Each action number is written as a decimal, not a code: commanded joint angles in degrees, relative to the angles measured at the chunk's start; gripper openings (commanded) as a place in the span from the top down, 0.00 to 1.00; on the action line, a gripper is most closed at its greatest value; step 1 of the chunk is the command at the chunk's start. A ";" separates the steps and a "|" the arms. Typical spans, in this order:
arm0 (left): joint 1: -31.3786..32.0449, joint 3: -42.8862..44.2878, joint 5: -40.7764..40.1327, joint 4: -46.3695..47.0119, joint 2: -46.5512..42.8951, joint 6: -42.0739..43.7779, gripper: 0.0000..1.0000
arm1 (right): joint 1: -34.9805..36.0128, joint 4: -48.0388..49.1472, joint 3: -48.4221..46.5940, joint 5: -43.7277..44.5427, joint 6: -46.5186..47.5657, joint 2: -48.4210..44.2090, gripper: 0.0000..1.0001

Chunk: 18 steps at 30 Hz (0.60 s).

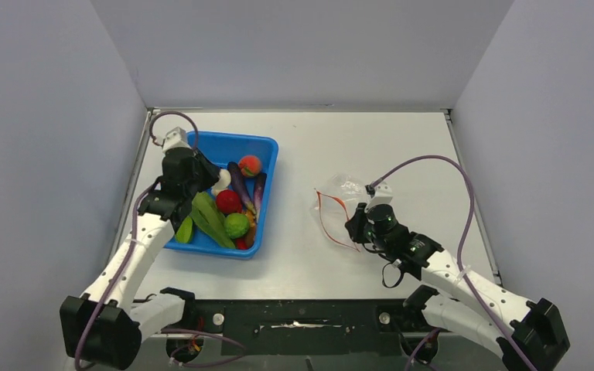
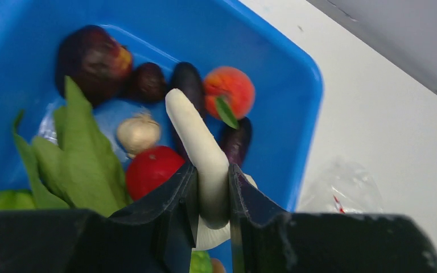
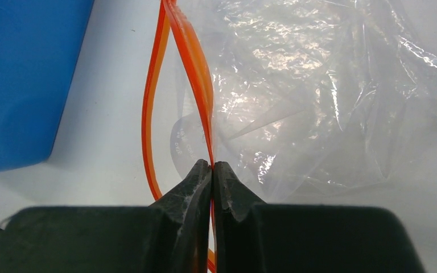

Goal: Open the zip-top bag and remove the fake food
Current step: Place the fake vegetable in the bin.

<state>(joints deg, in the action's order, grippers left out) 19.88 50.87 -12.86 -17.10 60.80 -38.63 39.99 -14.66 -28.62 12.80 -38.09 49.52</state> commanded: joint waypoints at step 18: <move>-3.50 8.21 17.10 4.31 26.36 3.79 0.54 | -1.30 3.77 -1.56 -6.16 -2.19 -5.75 0.95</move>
<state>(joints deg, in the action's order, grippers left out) 16.03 58.74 3.36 -15.27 88.20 -36.29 39.03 -14.46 -28.71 8.27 -39.75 47.42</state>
